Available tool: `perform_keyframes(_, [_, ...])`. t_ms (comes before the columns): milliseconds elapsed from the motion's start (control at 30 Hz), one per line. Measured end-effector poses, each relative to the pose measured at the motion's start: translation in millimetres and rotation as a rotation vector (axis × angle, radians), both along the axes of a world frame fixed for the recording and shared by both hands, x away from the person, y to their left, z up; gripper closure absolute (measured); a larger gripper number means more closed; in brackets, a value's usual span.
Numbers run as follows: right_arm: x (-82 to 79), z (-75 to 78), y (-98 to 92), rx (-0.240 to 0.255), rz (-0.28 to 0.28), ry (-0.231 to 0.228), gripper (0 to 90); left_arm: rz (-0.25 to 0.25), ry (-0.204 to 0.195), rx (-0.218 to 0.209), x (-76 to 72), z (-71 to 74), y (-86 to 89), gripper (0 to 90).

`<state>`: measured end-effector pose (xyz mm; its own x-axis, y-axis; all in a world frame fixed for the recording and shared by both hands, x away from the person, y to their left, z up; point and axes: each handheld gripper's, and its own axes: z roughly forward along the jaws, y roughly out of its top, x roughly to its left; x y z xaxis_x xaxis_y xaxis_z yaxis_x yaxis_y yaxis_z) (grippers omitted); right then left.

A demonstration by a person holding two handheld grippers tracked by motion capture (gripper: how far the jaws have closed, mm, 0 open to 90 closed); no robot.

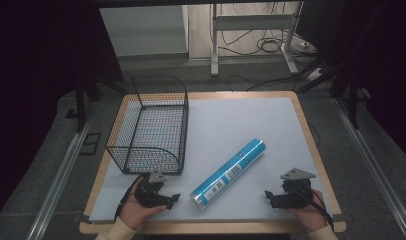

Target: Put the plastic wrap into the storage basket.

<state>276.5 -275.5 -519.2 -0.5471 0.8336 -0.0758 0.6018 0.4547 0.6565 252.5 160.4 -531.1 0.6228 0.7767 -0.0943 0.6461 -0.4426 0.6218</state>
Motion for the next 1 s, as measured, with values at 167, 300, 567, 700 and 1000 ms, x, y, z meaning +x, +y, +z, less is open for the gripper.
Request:
perform_keyframes(167, [-2.1,3.5,2.1,0.028,0.007,-0.013,4.1,0.003,0.007,0.006,1.5,0.2,1.6,19.8])
perform_keyframes(300, [-2.6,6.3,1.2,0.055,0.003,-0.024,4.1,0.016,0.015,0.009,1.8,0.6,1.1,18.0])
perform_keyframes(567, [-2.7,8.8,0.1,0.067,-0.012,-0.031,4.2,0.002,0.015,0.007,0.5,5.2,-4.8,17.6])
perform_keyframes(700, [-2.0,8.0,0.5,0.067,-0.013,-0.027,4.2,-0.008,0.008,0.016,-1.2,9.9,-7.1,17.2])
perform_keyframes(1000, [-2.4,10.4,-1.5,0.059,-0.032,-0.04,4.2,-0.021,-0.015,-0.014,-2.2,32.8,-14.5,17.3])
